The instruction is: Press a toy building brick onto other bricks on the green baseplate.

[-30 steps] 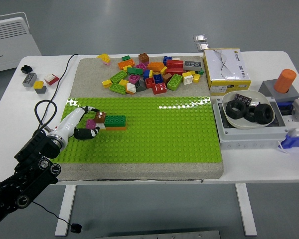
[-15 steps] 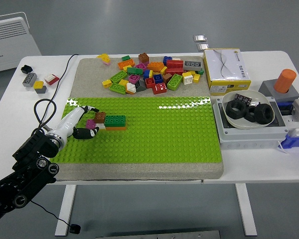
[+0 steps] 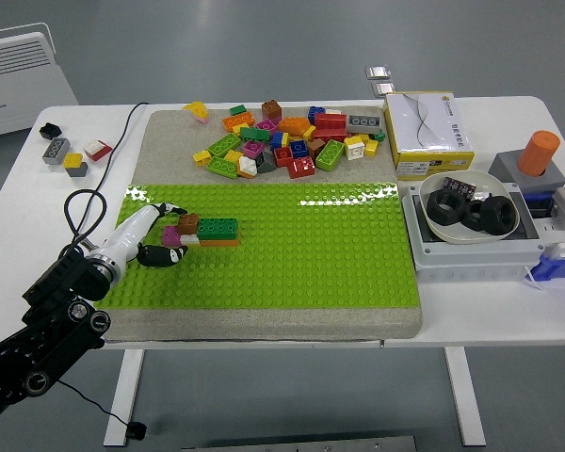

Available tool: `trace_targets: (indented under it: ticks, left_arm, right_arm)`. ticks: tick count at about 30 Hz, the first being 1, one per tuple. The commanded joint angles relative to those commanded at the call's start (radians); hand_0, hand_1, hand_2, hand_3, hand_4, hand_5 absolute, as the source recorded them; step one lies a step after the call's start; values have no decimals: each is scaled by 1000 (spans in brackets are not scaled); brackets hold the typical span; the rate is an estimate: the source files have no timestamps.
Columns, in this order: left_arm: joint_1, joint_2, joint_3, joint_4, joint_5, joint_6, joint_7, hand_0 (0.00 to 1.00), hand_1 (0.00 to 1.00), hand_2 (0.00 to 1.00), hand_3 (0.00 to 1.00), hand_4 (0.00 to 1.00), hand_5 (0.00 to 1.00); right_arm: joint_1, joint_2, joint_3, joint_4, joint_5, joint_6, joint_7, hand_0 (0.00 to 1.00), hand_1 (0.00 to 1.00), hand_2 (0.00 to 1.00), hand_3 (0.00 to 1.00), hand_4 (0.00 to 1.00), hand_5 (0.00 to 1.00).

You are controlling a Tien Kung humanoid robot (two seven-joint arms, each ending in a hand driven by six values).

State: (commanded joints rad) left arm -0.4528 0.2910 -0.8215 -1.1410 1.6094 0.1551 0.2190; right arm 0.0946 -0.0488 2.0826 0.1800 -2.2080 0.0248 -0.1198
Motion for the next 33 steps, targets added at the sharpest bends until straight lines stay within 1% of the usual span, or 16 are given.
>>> trace_targets:
  ticks: [15, 22, 24, 28, 29, 33]
  left_arm:
    - [7, 0, -4, -8, 2, 2, 1, 919, 959, 984, 786, 728, 39]
    - [17, -4, -28, -20, 15, 6, 0, 919, 960, 985, 788, 729, 39]
    - [21, -4, -39, -27, 21, 5, 0, 919, 961, 988, 802, 730, 38]
    - [35, -5, -74, -53, 48, -8, 1, 919, 961, 988, 802, 730, 38]
    - [42, -6, -86, -66, 61, -13, 4, 921, 965, 998, 854, 795, 70]
    - [91, -6, -145, -140, 134, -30, 35, 921, 965, 998, 854, 795, 70]
  right_arm:
    - [-2, 1, 9, 0, -6, 1, 0, 514, 701, 684, 754, 806, 799]
    - [-4, 1, 8, 0, -4, 1, 0, 514, 698, 684, 754, 806, 797]
    - [-4, 1, 7, 0, -3, 1, 0, 514, 701, 684, 754, 806, 798]
    - [-6, 1, 6, 0, -4, 1, 0, 514, 701, 684, 754, 806, 798]
    - [-6, 1, 7, 0, -6, 0, 0, 514, 699, 684, 754, 807, 799]
    - [-9, 0, 5, 0, -5, 1, 0, 514, 699, 684, 754, 807, 799]
